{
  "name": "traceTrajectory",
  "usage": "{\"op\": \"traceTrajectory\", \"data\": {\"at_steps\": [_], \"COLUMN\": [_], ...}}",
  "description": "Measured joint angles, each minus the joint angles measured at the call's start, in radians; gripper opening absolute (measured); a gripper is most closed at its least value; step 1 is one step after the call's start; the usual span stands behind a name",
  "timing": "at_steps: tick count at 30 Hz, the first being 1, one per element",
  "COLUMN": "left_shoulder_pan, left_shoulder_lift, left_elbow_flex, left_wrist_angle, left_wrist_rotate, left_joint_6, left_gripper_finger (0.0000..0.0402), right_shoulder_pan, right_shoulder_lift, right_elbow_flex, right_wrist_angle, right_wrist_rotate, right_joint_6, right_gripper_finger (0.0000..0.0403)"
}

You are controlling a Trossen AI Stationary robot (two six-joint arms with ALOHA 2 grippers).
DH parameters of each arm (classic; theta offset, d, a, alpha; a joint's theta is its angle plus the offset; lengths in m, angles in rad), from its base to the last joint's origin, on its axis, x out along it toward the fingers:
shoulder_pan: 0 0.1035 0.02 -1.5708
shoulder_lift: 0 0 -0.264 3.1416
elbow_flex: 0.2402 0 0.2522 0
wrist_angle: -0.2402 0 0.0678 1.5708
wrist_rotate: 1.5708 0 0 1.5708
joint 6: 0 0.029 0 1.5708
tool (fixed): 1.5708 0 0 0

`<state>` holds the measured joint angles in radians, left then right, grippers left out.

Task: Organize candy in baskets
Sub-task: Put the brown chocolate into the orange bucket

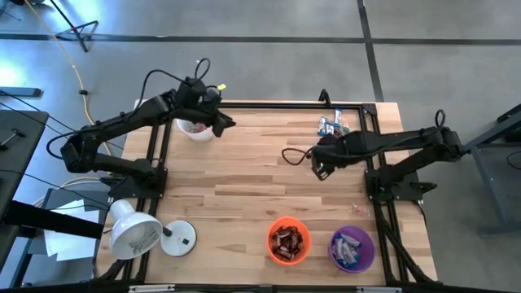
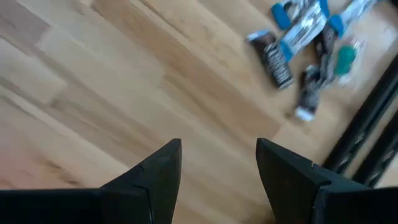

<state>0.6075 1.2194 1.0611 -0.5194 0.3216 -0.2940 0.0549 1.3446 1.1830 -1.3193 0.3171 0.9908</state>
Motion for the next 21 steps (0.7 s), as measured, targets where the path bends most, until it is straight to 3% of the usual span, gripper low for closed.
{"op": "traceTrajectory", "data": {"at_steps": [4,7,14,21], "left_shoulder_pan": [-0.036,-0.032,-0.011,0.047], "left_shoulder_lift": [0.000,0.000,0.000,0.034], "left_elbow_flex": [0.000,0.000,0.000,0.000], "left_wrist_angle": [0.060,0.061,0.083,0.244], "left_wrist_rotate": [-0.015,-0.021,-0.073,-0.074], "left_joint_6": [-0.058,-0.062,-0.030,0.007], "left_gripper_finger": [0.0127,0.0127,0.0127,0.0127], "right_shoulder_pan": [-0.114,-0.229,-0.438,-0.564], "right_shoulder_lift": [0.009,0.007,-0.012,-0.009], "right_elbow_flex": [-0.029,-0.076,-0.232,-0.294], "right_wrist_angle": [0.023,0.043,0.313,0.328], "right_wrist_rotate": [-0.053,-0.116,-0.358,-0.350], "right_joint_6": [-0.183,-0.205,-0.333,-0.530], "right_gripper_finger": [0.0201,0.0201,0.0201,0.0201]}}
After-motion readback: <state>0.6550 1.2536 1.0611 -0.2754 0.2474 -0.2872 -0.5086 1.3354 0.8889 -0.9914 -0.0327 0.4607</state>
